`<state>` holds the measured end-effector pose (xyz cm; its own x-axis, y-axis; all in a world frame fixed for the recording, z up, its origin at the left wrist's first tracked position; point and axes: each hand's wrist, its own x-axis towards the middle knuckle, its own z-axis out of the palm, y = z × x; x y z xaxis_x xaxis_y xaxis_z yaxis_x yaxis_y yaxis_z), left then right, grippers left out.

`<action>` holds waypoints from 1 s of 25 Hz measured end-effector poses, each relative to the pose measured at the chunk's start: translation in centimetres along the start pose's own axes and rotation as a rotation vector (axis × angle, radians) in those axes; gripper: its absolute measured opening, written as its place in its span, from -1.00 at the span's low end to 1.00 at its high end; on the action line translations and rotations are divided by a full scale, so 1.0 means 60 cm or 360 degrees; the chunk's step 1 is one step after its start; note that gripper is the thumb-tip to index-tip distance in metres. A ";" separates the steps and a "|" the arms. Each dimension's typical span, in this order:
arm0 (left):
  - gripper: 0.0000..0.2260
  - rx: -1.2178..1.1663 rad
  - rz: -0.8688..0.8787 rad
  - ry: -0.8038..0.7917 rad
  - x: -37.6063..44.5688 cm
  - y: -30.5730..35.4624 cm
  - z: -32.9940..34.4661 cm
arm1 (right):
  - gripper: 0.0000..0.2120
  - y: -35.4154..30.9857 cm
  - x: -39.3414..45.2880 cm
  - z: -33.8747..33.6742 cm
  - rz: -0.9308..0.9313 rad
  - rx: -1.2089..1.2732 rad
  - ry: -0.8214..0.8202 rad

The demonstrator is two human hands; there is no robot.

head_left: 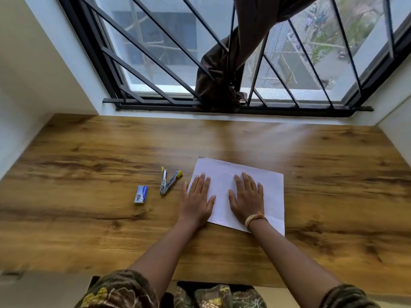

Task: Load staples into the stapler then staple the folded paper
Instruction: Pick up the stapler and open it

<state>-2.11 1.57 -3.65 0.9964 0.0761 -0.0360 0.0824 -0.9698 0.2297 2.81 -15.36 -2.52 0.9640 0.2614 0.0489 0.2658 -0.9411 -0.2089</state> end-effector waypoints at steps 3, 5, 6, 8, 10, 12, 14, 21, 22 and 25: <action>-0.39 0.0004 -0.0003 -0.0001 0.000 0.000 0.000 | -0.45 0.000 -0.002 0.000 0.0003 0.0001 -0.0008; -0.39 0.0003 -0.0002 -0.0007 0.000 0.000 0.002 | -0.44 0.000 -0.002 0.000 0.0015 -0.0008 -0.0021; -0.39 0.0003 -0.0001 -0.0007 0.000 0.000 0.002 | -0.43 -0.001 -0.002 0.000 0.0016 -0.0012 -0.0036; -0.40 -0.0002 -0.0006 -0.0005 0.001 -0.002 0.003 | -0.42 -0.002 -0.001 0.002 0.0016 -0.0010 -0.0058; -0.41 -0.0002 -0.0002 -0.0007 0.001 -0.003 0.002 | -0.42 0.000 0.000 0.005 0.0020 -0.0015 -0.0064; -0.41 -0.0024 0.0004 0.0010 0.001 -0.003 0.002 | -0.42 0.000 0.000 0.006 0.0020 -0.0022 -0.0066; -0.41 -0.0039 0.0006 0.0028 0.000 -0.004 0.005 | -0.42 0.000 0.001 0.010 0.0013 -0.0021 -0.0027; -0.44 -0.0132 0.0061 0.0102 -0.001 -0.008 0.004 | -0.42 0.009 0.003 0.022 0.0010 -0.0025 0.0041; -0.44 -0.0151 0.0062 0.0122 -0.003 -0.009 0.005 | -0.41 0.009 0.002 0.023 0.0009 -0.0032 0.0043; -0.46 -0.0319 0.0087 0.0199 -0.005 -0.011 -0.005 | -0.43 0.010 0.002 0.024 -0.0016 -0.0030 0.0106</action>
<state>-2.44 2.23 -3.51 0.9929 0.0653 0.0996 0.0180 -0.9087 0.4170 3.08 -15.59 -4.02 0.9596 0.2563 0.1161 0.2748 -0.9426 -0.1897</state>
